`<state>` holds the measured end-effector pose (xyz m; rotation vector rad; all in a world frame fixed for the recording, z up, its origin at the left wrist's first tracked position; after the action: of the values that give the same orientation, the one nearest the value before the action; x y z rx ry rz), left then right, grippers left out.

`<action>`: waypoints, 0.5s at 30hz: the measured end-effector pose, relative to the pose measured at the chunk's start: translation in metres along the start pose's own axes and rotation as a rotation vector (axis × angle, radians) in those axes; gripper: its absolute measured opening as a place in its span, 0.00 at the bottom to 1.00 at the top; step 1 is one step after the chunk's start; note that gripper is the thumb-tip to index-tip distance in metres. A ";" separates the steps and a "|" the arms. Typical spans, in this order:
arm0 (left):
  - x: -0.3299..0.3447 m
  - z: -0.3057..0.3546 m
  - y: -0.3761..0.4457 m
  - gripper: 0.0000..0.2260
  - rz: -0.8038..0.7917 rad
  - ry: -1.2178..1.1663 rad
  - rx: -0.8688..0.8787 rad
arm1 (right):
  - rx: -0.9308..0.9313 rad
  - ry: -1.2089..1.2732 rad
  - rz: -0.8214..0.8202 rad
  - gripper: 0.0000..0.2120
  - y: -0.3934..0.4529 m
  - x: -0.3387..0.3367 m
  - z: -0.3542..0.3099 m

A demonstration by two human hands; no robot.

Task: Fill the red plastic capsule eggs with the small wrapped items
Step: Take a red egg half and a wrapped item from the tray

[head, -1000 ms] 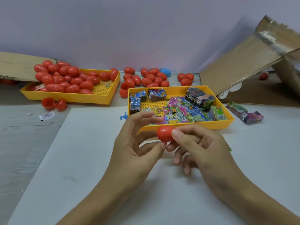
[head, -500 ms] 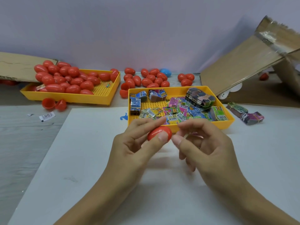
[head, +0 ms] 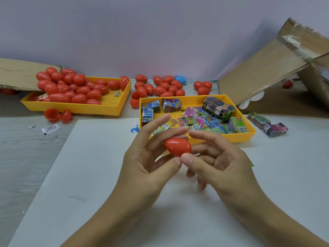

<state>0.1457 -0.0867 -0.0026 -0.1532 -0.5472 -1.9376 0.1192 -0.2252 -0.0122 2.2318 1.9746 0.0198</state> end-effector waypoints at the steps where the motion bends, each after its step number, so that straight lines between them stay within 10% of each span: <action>1: 0.000 -0.001 0.000 0.31 0.001 -0.032 -0.012 | -0.006 -0.012 0.001 0.19 0.000 0.000 0.000; 15: -0.004 -0.018 -0.006 0.07 0.079 -0.121 -0.119 | -0.176 -0.153 0.054 0.14 -0.009 0.003 -0.012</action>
<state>0.1444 -0.0898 -0.0220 -0.3648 -0.4983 -1.8928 0.1094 -0.2195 -0.0018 2.1075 1.7621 0.0272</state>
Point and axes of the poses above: each hand's wrist, its own y-axis towards the middle knuckle, its own x-axis out of the palm, z = x × y, the point moved 8 cm from there along y, towards the middle knuckle, and after that the axes turned 9 degrees about -y, right-handed, at the moved point
